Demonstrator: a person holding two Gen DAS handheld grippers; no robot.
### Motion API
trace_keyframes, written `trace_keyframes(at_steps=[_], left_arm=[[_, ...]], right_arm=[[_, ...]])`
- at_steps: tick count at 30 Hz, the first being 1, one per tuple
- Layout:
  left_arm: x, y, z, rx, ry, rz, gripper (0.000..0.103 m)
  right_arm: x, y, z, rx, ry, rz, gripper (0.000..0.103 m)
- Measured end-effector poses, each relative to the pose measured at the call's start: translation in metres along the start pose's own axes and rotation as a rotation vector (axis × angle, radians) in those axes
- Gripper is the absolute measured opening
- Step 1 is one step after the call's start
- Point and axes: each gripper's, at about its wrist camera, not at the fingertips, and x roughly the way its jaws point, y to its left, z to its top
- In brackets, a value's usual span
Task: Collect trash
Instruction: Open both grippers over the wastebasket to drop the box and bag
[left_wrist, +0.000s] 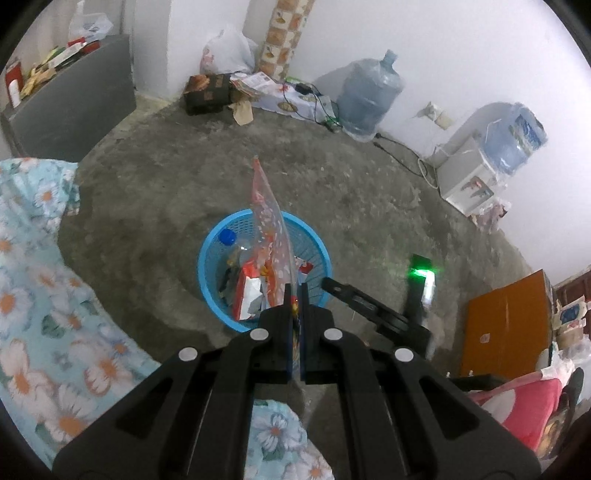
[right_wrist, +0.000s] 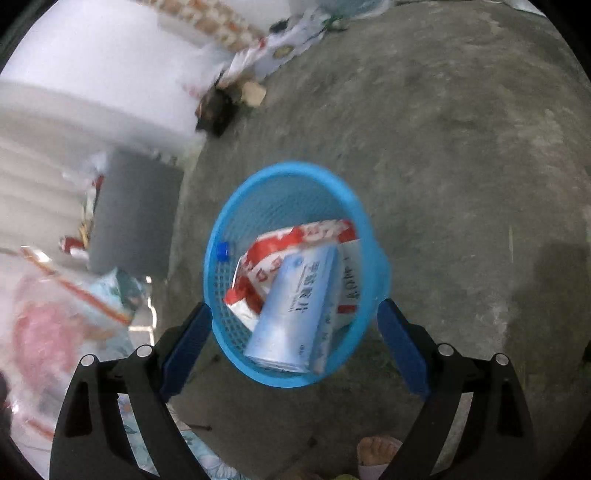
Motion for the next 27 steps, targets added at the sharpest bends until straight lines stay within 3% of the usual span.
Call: trace_keyframes(at_steps=[7,12,13,15,16,20,27], left_arm=[[0.056,-0.017,0.021,0.022,0.071,0.021,0.000],[0.108,-0.026,0.033,0.102,0.120,0.130,0.003],[0.122,-0.029,0.032,0.134,0.148,0.159,0.007],[0.140,-0.027,0.030,0.146,0.195,0.173,0.027],[0.147,-0.025,0.028,0.138,0.219,0.163,0.042],[0.145,-0.016,0.024,0.081,0.241,0.118,0.049],[0.094,0.001,0.026,-0.004,0.151,0.042,0.052]], right_arm=[[-0.033,-0.027,-0.002,0.033,-0.033,0.010,0.089],[-0.030,-0.032,-0.004,0.059,-0.019,-0.002,0.089],[-0.030,-0.029,-0.005,0.057,-0.018,0.000,0.089],[-0.028,-0.027,-0.005,0.045,-0.015,-0.003,0.089],[-0.028,-0.026,-0.005,0.041,-0.013,-0.004,0.089],[-0.026,-0.023,-0.006,0.027,-0.006,-0.004,0.089],[-0.028,-0.023,-0.007,0.015,-0.009,-0.003,0.089]])
